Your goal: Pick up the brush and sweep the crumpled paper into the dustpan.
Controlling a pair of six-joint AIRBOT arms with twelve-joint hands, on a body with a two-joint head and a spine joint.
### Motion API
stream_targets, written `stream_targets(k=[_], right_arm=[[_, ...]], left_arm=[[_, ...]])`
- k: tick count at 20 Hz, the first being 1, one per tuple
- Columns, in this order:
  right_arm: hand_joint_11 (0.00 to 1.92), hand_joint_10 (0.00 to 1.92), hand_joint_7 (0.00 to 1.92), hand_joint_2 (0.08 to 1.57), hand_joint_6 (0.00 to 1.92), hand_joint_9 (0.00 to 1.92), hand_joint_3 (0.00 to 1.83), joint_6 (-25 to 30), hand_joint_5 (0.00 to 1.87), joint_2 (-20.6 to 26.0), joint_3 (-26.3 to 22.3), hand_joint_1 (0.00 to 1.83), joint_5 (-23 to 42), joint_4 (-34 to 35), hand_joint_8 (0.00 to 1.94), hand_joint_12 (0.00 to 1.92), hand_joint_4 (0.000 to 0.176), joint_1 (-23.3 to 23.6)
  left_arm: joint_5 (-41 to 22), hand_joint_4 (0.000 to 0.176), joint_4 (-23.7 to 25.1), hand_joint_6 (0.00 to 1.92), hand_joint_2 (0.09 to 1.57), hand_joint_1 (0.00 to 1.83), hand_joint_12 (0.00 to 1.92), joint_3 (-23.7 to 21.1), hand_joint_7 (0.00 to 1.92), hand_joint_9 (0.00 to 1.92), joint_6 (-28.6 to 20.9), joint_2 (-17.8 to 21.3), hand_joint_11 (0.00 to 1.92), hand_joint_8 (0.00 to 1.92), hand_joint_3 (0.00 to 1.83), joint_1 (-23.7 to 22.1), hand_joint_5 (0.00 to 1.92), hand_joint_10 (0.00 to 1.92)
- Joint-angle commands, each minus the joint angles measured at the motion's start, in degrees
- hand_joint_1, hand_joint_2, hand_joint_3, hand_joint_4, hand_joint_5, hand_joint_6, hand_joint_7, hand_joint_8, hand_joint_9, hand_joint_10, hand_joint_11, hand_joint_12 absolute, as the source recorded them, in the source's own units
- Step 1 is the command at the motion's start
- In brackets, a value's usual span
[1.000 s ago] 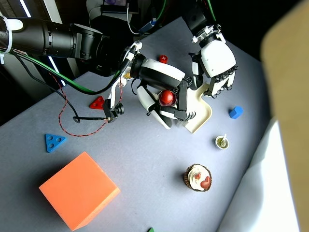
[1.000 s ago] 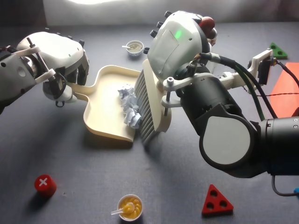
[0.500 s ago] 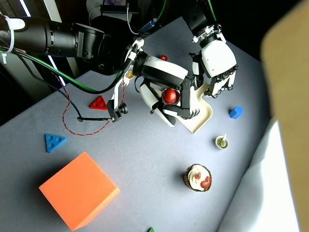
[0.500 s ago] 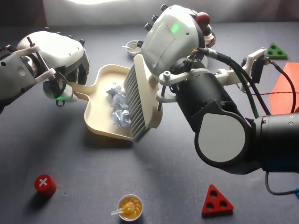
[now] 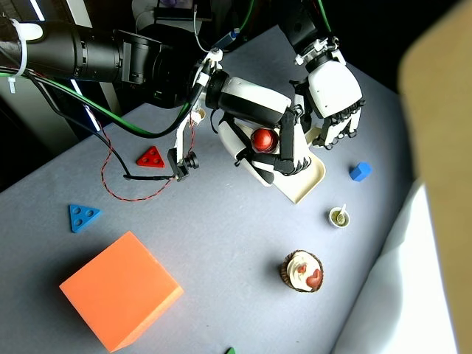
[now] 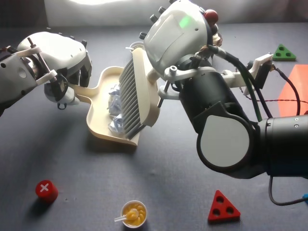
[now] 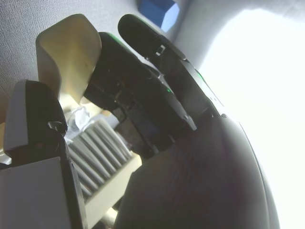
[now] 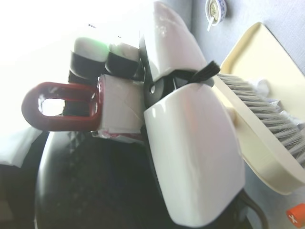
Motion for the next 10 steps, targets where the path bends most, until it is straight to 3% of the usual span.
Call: stream_targets(k=[1, 5, 10], right_arm=[[1.23, 1.92, 1.0, 1.19, 1.92, 1.1, 0.0, -0.2, 0.93, 0.8, -0.4, 1.65, -5.4, -7.1, 1.94, 1.92, 0.176, 1.2], [1.2, 1.92, 0.99, 1.19, 1.92, 1.08, 0.0, -0.1, 0.93, 2.6, -1.4, 1.64, -5.5, -7.6, 1.94, 1.92, 0.176, 1.2], [1.2, 1.92, 1.0, 1.19, 1.92, 1.08, 0.0, -0.1, 0.95, 5.5, -3.1, 1.64, -5.1, -6.7, 1.94, 1.92, 0.176, 1.5]], left_arm=[[-4.9, 0.002, 1.7, 0.91, 1.05, 1.25, 0.74, 0.5, 1.23, 1.2, 0.0, 0.3, 0.8, 0.49, 0.0, -0.6, 1.06, 0.0], [-4.9, 0.008, 1.7, 0.88, 1.04, 1.25, 0.78, 0.6, 1.23, 1.18, 0.0, 0.3, 0.74, 0.5, 0.0, -0.6, 1.08, 0.0], [-4.5, 0.0, 1.8, 0.95, 1.06, 1.25, 0.79, 0.5, 1.18, 1.17, 0.0, 0.3, 0.73, 0.56, 0.0, -0.6, 1.06, 0.0]])
